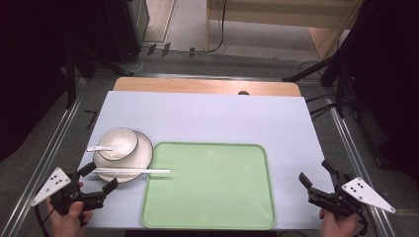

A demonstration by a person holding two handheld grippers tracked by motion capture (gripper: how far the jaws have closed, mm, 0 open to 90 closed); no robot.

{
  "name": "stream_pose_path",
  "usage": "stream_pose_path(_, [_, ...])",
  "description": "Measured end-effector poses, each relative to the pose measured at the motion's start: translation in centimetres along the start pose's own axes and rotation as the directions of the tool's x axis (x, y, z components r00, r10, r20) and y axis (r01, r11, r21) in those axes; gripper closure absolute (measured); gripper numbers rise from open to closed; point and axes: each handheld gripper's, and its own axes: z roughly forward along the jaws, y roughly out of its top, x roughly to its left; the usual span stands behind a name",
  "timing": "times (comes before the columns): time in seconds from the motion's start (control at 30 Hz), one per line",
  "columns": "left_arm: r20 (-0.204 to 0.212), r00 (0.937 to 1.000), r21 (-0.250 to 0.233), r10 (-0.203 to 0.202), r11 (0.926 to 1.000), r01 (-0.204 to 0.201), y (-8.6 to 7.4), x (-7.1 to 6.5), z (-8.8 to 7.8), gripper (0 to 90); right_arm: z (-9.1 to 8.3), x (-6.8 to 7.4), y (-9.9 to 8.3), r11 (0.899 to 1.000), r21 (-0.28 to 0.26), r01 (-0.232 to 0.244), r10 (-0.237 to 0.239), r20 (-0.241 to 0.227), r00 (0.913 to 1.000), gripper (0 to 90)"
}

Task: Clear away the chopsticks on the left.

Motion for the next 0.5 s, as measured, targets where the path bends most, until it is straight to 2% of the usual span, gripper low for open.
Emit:
stream_pose_path(0.07, [-0.001,1.0000,0.016,0.004,0.9999,-0.004,0.0,-0.3,0.4,8.1,0.1,0.0,0.0,1.000,0.004,-0.004,0.004,-0.002,1.0000,12.9])
stream_pose_path(0.1, [-0.010,0.9999,0.026,0.005,0.9997,-0.004,0.0,-0.5,0.6,14.5,0.1,0.0,-0.1,1.000,0.005,-0.001,0.001,-0.001,1.0000,13.0])
stream_pose_path(0.13, [-0.002,1.0000,0.039,0.010,0.9992,-0.009,0.0,-0.7,0.8,27.2,0.0,0.0,-0.1,1.000,0.009,-0.001,0.001,-0.004,1.0000,12.9])
stream_pose_path(0.17, [-0.002,1.0000,0.039,0.010,0.9992,-0.009,0.0,-0.7,0.8,33.1,0.0,0.0,-0.1,1.000,0.007,0.001,-0.001,-0.004,1.0000,12.9])
stream_pose_path(0.2, [0.006,0.9999,0.050,0.012,0.9987,-0.012,0.0,-0.8,0.9,33.1,0.0,0.0,-0.1,1.000,0.007,0.001,-0.001,-0.004,1.0000,12.9])
stream_pose_path(0.3, [0.007,1.0000,0.104,0.007,0.9945,-0.008,0.0,-1.1,1.5,65.4,-0.1,0.0,-0.1,1.000,0.006,0.003,-0.003,-0.005,1.0000,12.9])
stream_pose_path(0.33, [0.032,0.9995,0.146,0.007,0.9892,-0.012,0.0,-1.1,1.9,80.1,0.0,0.0,-0.1,1.000,0.007,0.003,-0.002,-0.005,1.0000,12.9])
stream_pose_path(0.37, [0.032,0.9995,0.146,0.007,0.9892,-0.012,0.0,-1.1,1.9,84.1,0.0,0.0,-0.1,1.000,0.007,0.003,-0.002,-0.005,1.0000,12.9])
stream_pose_path(0.4, [0.046,0.9990,0.160,0.004,0.9870,-0.011,0.0,-1.1,2.1,84.1,0.0,0.0,-0.1,1.000,0.008,0.003,-0.003,-0.003,1.0000,12.9])
stream_pose_path(0.43, [0.048,0.9986,0.186,0.019,0.9821,-0.028,0.0,-1.3,2.4,90.0,0.1,0.1,-0.1,1.000,0.008,0.009,-0.009,-0.007,0.9999,12.9])
stream_pose_path(0.47, [0.048,0.9986,0.186,0.019,0.9821,-0.028,0.0,-1.3,2.4,90.0,0.1,0.1,-0.1,1.000,0.008,0.009,-0.009,-0.007,0.9999,12.9])
stream_pose_path(0.5, [0.048,0.9983,0.203,0.033,0.9782,-0.042,0.0,-1.5,2.7,90.0,0.1,0.1,-0.1,1.000,0.009,0.011,-0.011,-0.007,0.9999,12.9])
